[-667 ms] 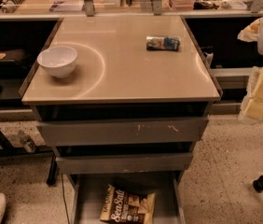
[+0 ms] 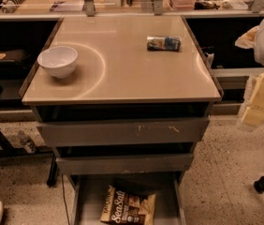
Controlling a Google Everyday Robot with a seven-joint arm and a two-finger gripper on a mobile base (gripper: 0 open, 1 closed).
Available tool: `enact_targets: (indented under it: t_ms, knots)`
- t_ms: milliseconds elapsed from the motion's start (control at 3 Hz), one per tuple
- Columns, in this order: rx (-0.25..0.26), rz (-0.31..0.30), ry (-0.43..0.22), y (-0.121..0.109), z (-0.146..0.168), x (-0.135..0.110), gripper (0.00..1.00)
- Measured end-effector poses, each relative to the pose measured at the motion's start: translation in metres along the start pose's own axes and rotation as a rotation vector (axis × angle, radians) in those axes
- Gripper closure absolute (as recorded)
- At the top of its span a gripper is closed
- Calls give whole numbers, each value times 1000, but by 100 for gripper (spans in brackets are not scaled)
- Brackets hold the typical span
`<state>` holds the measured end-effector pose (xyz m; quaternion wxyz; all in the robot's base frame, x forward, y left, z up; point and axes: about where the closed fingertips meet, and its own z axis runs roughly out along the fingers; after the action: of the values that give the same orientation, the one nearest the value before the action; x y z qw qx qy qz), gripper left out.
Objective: Pick brown chip bag from bottom drawer and place on counter
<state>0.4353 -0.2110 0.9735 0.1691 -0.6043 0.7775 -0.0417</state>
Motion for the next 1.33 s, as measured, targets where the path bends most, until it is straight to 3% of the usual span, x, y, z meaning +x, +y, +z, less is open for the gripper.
enact_targets:
  t_ms: [667,1000,1333]
  knots:
    - [-78,-22,-49,63,88,11,0]
    - [-123,-53,-91,97,159,31,0]
    - [-148,-36,-145,125,241,53,0]
